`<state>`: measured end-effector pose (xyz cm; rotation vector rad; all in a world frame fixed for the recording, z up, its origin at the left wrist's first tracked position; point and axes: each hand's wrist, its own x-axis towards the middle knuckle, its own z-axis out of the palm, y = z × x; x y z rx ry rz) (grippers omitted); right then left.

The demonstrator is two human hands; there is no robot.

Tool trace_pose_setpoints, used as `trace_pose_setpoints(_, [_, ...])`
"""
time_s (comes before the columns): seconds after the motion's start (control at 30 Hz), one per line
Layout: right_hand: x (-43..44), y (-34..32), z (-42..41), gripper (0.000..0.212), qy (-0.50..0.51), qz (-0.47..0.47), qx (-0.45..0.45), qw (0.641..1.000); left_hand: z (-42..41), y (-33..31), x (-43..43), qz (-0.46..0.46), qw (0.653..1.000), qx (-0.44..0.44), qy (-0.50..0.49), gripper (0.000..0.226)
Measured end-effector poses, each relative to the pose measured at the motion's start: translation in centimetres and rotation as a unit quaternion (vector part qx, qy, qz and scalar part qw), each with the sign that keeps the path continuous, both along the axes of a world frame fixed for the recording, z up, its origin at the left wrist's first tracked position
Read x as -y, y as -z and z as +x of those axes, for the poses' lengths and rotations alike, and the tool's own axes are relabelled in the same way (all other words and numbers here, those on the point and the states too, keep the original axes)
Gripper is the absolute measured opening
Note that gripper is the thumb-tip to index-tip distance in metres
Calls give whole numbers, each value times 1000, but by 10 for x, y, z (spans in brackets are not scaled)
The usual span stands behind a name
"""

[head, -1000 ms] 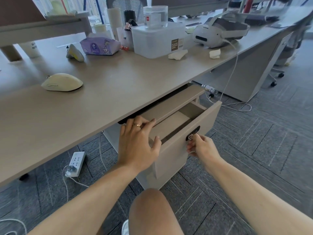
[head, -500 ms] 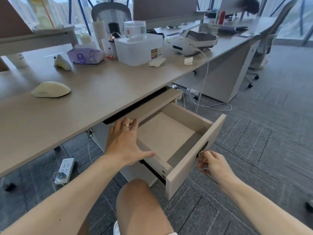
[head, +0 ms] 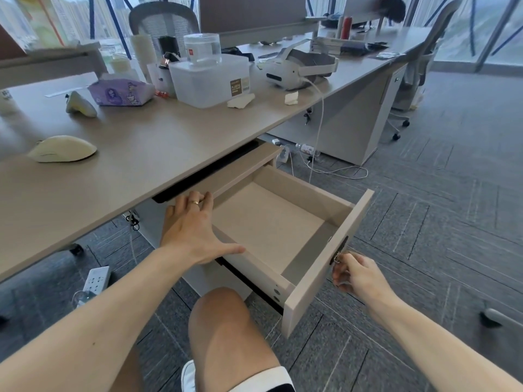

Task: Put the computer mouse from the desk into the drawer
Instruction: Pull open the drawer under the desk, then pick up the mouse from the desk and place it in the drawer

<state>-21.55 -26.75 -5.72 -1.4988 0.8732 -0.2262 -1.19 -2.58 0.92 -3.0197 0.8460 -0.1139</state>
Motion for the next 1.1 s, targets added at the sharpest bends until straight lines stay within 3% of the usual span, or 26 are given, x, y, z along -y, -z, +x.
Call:
trace_pose_setpoints(0.4, [2, 4, -3, 25, -14, -44, -31, 998, -2, -3, 2, 19, 1000, -9, -2, 148])
trace_pose_setpoints(0.5, [5, -11, -11, 21, -13, -129, -76, 989, -8, -13, 4, 52, 998, -40, -9, 148])
trace_pose_setpoints(0.6, [6, -49, -8, 34, -8, -245, -54, 968, -14, -27, 9, 83, 995, -51, -2, 147])
trace_pose_setpoints(0.73, [1, -107, 12, 35, -105, -377, -26, 920, -21, -61, 17, 87, 993, -8, 81, 117])
trace_pose_setpoints(0.87, [-15, -164, 40, 56, -227, -496, -59, 836, -13, -117, 11, -19, 994, 11, 109, 95])
trace_pose_setpoints(1.0, [-44, -208, 69, 79, -308, -586, -73, 746, 12, -165, -34, -74, 996, 18, 50, 97])
trace_pose_setpoints(1.1, [-71, -226, 97, 86, -331, -610, -53, 718, 36, -172, -89, -49, 998, 11, -24, 103])
